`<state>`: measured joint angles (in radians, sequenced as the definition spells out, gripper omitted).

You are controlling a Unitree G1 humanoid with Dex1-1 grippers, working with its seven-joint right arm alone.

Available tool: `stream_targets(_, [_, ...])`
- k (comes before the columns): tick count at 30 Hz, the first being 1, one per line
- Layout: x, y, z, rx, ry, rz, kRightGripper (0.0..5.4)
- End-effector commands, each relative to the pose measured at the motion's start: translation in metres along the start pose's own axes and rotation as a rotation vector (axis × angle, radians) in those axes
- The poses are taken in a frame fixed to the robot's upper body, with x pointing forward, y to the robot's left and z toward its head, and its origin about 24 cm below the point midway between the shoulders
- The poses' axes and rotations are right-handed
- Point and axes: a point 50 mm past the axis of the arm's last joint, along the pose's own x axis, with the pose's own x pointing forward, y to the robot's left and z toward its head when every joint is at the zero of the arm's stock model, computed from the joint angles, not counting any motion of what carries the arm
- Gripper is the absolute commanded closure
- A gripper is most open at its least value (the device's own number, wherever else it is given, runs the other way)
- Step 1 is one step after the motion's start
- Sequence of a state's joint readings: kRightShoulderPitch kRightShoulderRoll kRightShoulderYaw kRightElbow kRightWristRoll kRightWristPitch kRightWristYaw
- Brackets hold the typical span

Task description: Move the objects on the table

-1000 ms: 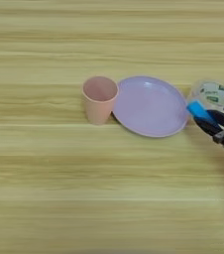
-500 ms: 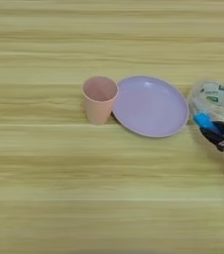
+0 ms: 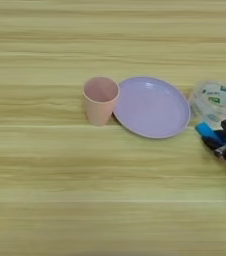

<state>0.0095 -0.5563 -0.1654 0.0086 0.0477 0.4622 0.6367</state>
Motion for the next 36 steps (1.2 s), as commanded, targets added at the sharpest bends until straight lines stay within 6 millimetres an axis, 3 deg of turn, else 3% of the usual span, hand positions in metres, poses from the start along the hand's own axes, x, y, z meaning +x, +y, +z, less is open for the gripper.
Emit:
stream_targets(1, [-0.004, -0.015, 0.02, -0.075, -0.062, -0.06, 3.64])
stream_targets(9, [-0.006, -0.016, 0.023, -0.088, -0.073, -0.066, 2.73])
stream_targets(30, [-0.039, -0.009, 0.052, -0.165, -0.227, -0.028, 0.24])
stream_targets(36, [-0.035, -0.015, 0.06, -0.176, -0.252, -0.073, 0.03])
